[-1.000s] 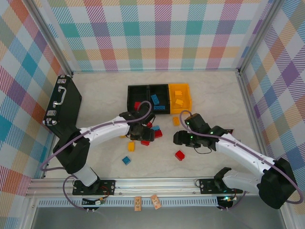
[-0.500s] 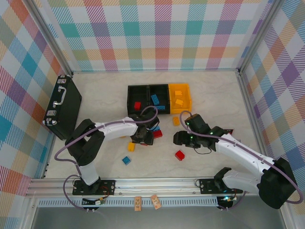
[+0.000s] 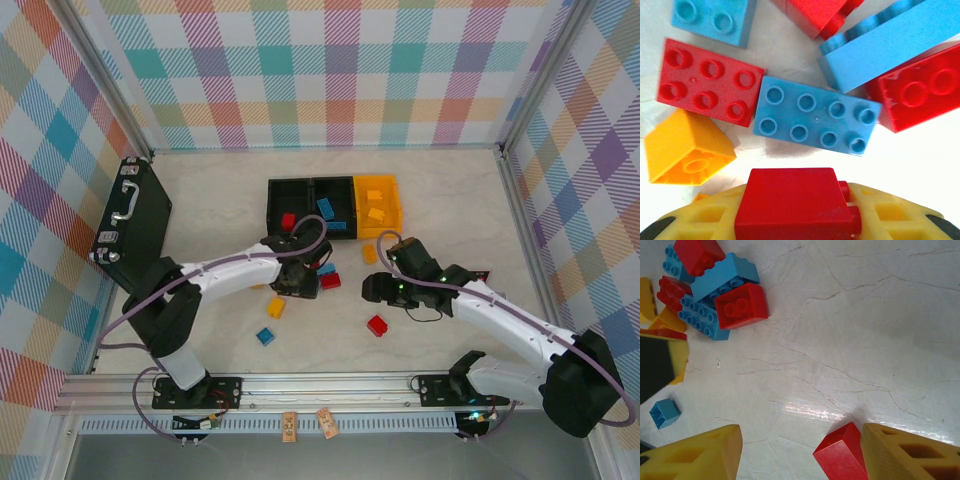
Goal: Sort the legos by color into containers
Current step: Pick up the lego from the center of the table, then place the lego in the container.
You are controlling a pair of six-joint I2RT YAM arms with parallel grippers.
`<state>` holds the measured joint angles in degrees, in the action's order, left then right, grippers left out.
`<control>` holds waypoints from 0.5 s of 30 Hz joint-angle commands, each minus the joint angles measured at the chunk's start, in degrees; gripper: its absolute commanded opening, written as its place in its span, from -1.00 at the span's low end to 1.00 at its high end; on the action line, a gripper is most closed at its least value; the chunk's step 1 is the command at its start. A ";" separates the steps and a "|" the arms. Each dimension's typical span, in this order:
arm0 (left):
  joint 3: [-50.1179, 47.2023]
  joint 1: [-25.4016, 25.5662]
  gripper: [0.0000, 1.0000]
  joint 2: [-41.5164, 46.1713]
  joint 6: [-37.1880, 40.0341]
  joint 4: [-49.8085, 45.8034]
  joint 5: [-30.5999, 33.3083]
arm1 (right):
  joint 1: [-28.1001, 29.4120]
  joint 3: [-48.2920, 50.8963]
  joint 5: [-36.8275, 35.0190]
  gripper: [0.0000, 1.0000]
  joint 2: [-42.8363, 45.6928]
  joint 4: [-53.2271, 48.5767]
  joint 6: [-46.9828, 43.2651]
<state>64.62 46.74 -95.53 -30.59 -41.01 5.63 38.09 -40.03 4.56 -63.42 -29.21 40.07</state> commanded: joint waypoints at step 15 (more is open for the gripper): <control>13.97 -9.47 -0.34 -0.05 2.92 -5.22 2.70 | -0.12 -12.59 2.91 0.29 -9.79 6.96 -2.89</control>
<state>74.89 39.18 -94.11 -29.65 -44.03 7.35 38.09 -49.65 6.72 -71.90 -23.99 38.92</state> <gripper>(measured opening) 0.429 0.644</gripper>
